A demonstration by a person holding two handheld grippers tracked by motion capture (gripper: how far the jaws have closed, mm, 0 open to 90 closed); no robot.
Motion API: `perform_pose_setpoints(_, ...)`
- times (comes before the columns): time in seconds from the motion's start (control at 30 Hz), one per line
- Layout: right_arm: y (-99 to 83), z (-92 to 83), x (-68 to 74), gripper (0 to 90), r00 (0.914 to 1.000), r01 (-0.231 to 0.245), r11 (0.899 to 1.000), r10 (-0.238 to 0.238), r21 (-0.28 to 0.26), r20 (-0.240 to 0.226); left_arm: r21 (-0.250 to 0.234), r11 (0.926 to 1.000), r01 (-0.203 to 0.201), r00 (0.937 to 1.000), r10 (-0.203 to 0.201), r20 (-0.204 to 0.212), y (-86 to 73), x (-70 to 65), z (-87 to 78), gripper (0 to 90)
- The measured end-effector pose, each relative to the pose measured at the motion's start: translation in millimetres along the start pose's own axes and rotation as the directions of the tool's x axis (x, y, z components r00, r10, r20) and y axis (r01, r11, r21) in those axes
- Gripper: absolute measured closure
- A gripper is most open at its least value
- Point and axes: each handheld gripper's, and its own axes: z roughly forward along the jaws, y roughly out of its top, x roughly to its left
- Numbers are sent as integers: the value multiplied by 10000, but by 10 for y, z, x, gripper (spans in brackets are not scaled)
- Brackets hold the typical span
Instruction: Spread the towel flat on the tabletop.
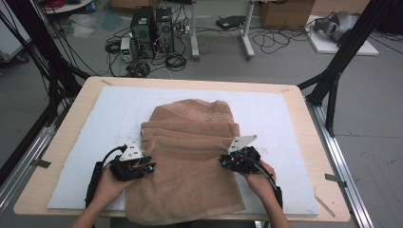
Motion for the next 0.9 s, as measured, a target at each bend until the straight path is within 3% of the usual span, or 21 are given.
perform_pose_setpoints(0.17, -14, 31, -38, 802, 9995, -259, 9997, 259, -7, -190, -106, 9999, 1, 9999, -3, -109, 8, -16, -32, 673)
perform_pose_setpoints(0.37, -19, -167, 32, 739, 9998, 8, 9987, -19, -516, -212, -582, 9983, 16, 9999, -21, -99, 44, -7, -188, 639)
perform_pose_setpoints(0.53, -48, -296, 116, 723, 9995, 86, 9969, -111, -788, -313, -532, 9986, -51, 10000, 47, -69, 34, -14, -220, 624)
perform_pose_setpoints(0.9, -105, -384, 175, 667, 9997, 26, 9951, -48, -989, -218, -534, 9986, 5, 10000, -4, 27, 22, -50, -242, 567)
